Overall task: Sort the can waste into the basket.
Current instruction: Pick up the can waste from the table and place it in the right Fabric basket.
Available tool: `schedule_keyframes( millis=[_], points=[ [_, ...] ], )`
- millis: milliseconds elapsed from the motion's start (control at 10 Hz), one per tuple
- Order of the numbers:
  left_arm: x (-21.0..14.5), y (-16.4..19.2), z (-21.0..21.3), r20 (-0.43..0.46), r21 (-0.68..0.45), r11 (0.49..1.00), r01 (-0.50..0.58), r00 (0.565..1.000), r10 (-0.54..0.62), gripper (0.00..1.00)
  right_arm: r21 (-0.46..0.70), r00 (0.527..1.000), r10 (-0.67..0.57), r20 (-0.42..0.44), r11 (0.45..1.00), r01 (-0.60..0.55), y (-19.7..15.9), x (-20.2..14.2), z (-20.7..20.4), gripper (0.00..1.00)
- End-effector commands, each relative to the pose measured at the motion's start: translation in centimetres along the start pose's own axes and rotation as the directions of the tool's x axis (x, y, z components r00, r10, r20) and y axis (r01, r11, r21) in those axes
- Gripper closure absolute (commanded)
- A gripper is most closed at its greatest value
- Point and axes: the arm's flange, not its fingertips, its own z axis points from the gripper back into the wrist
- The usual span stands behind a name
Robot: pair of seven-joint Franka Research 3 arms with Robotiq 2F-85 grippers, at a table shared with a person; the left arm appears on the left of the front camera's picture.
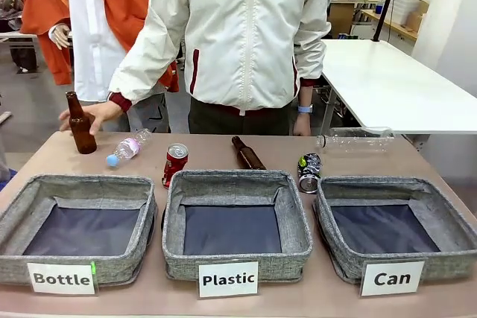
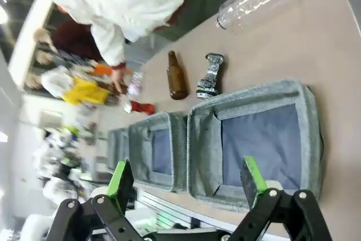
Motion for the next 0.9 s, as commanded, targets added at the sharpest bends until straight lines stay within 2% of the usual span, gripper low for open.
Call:
schedule_keyframes(
  millis=[0,200,300,400,500,600,700,800],
  points=[
    [0.2,0.0,0.1,0.007,-0.009,1.000,0.020,1.000,-0.020,0.00,-0.253,0.976,0.108,-0.190,0.955,-0.155,7.2,4.2,-5.0,0.00],
    [0.2,0.0,0.1,0.007,-0.009,1.000,0.020,1.000,-0.020,0.00,-0.318,0.896,0.215,-0.389,0.881,-0.349,12.5,6.4,-13.1,0.00],
    [0.2,0.0,0.1,0.007,-0.009,1.000,0.020,1.000,-0.020,0.00,-0.372,0.866,0.224,-0.448,0.833,-0.409,14.9,6.7,-18.0,0.00],
    [0.2,0.0,0.1,0.007,-0.009,1.000,0.020,1.000,-0.020,0.00,-0.414,0.843,0.228,-0.488,0.789,-0.453,16.2,6.4,-21.3,0.00],
    [0.2,0.0,0.1,0.007,-0.009,1.000,0.020,1.000,-0.020,0.00,-0.452,0.845,0.245,-0.475,0.756,-0.473,16.7,6.1,-22.8,0.00],
    [0.2,0.0,0.1,0.007,-0.009,1.000,0.020,1.000,-0.020,0.00,-0.393,0.829,0.280,-0.483,0.777,-0.491,16.7,6.1,-22.3,0.00],
    [0.2,0.0,0.1,0.007,-0.009,1.000,0.020,1.000,-0.020,0.00,-0.387,0.835,0.251,-0.489,0.796,-0.466,16.7,4.8,-23.3,0.00],
    [0.2,0.0,0.1,0.007,-0.009,1.000,0.020,1.000,-0.020,0.00,-0.387,0.835,0.251,-0.489,0.796,-0.466,16.7,4.8,-23.3,0.00]
  ],
)
